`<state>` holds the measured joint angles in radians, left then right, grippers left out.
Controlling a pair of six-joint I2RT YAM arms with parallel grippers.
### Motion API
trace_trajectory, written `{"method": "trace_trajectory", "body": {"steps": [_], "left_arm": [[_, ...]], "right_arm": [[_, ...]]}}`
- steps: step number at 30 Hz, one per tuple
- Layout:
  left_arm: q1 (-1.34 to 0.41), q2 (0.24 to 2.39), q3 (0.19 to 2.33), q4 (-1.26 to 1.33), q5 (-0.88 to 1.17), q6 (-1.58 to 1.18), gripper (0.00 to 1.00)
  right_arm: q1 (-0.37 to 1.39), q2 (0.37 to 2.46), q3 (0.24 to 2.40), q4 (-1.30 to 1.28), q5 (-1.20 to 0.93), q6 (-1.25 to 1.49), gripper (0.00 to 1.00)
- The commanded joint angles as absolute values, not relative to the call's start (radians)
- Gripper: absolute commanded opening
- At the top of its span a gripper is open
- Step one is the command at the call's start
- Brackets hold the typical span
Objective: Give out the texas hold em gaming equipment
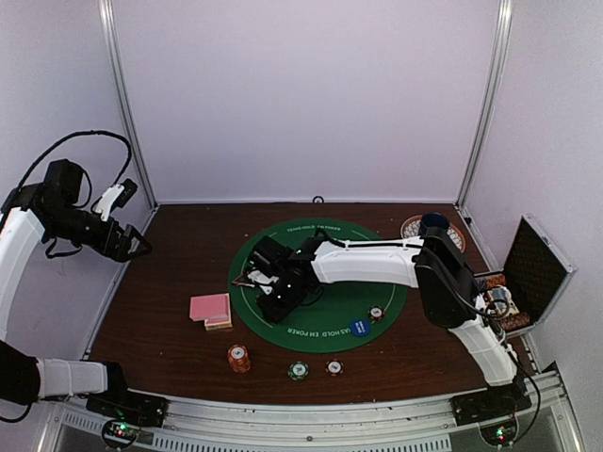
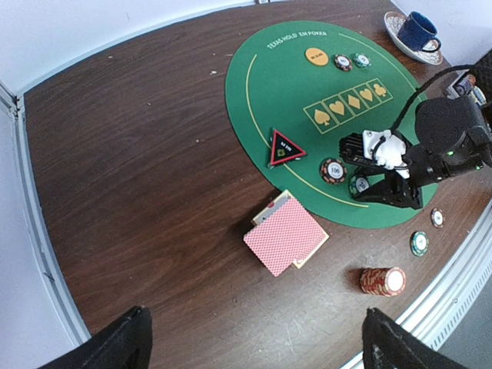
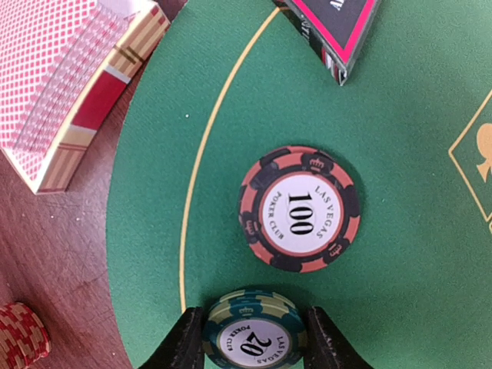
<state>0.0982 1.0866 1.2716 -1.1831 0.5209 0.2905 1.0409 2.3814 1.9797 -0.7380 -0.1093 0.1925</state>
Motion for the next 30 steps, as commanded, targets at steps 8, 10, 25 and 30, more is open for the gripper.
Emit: {"method": "trace_trajectory", "body": {"steps": [8, 10, 25, 30], "left_arm": [[0.101, 1.089, 1.302, -1.177, 0.538, 0.302, 0.98], [0.1, 1.087, 1.304, -1.177, 0.538, 0.302, 0.98], [0.1, 1.078, 1.298, -1.177, 0.541, 0.302, 0.97], [0.1, 1.079, 1.299, -1.178, 0.545, 0.302, 0.98]], "right_arm": [[1.023, 2.427, 2.028, -0.735, -0.122, 0.209, 0.57], [1.023, 2.42, 2.019, -0.738, -0.118, 0.209, 0.66], [1.14, 2.117, 1.686, -0.754, -0.078, 0.186, 0.78], [1.214, 2.049, 1.554, -0.759, -0.09, 0.219, 0.8]]}}
